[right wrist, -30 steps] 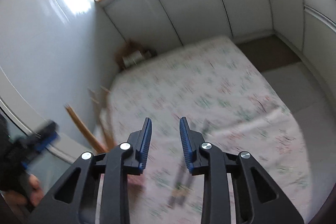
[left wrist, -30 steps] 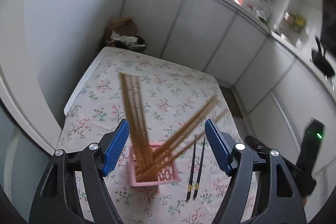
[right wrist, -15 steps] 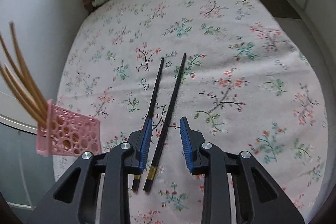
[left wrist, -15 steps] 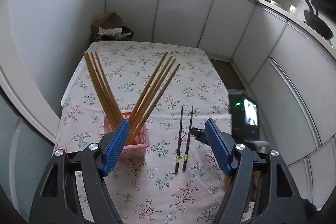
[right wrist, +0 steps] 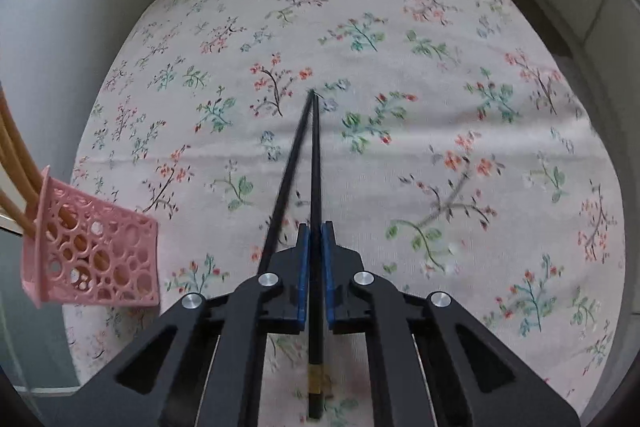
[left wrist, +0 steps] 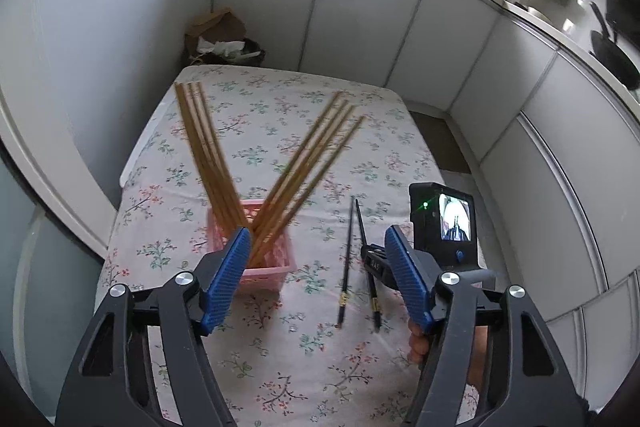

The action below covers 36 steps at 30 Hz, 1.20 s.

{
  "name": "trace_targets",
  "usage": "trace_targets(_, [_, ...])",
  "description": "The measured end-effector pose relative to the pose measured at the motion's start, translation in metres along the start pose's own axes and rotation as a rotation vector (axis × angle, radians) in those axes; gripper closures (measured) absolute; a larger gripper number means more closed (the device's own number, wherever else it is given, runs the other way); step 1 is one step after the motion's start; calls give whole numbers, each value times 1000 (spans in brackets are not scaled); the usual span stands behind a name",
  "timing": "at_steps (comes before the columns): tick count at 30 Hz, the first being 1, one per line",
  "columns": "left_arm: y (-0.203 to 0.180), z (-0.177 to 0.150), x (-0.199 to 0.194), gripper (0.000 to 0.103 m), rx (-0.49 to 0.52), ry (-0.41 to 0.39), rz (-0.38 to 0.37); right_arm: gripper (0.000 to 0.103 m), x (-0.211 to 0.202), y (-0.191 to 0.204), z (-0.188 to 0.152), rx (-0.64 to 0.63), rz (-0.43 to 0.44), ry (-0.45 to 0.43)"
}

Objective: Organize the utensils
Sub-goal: 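Lift the black chopstick with the right tool while the left tool pinches the other black chopstick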

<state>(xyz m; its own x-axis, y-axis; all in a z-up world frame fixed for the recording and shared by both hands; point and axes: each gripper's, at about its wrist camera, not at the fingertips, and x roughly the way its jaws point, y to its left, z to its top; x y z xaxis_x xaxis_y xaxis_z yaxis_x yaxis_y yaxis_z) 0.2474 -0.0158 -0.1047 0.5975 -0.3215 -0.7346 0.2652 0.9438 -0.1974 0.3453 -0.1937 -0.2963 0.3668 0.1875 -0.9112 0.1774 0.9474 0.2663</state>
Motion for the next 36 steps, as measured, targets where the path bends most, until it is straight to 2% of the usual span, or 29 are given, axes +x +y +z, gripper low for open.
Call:
trace_targets(6, [-38,-11,-1,39,129,-3,-28,97,-70,-45,5,70,51,-76])
trace_targets(9, [-62,-23,17,39,198,45,-28,97,-116,-76,3,99,36,-163])
trace_targets(11, [-77,-32,34,39,238,87,-24,97,-144,-96,1,137,70,-223])
trace_targets(15, [-98,-48,77,40,297,179,4,97,-172,-123,-2,194,121,-281])
trace_targets(18, [-106,-55,117,42,322,264,29,97,-172,-128,0,215,135,-288])
trace_targets(20, [-105,-55,135,42,339,286,49,97,-175,-133,0,224,155,-290])
trace_targets(24, [-101,-47,163,46,331,292,84,97,-183,-136,-1,225,182,-302])
trace_targets(28, [-89,-38,188,50,330,288,174,97,-181,-135,-2,239,203,-295])
trace_targets(30, [-85,-38,203,58,333,314,187,97,-183,-134,-2,239,217,-301])
trace_targets(36, [-77,-42,224,63,328,348,205,97,-192,-137,0,243,254,-324])
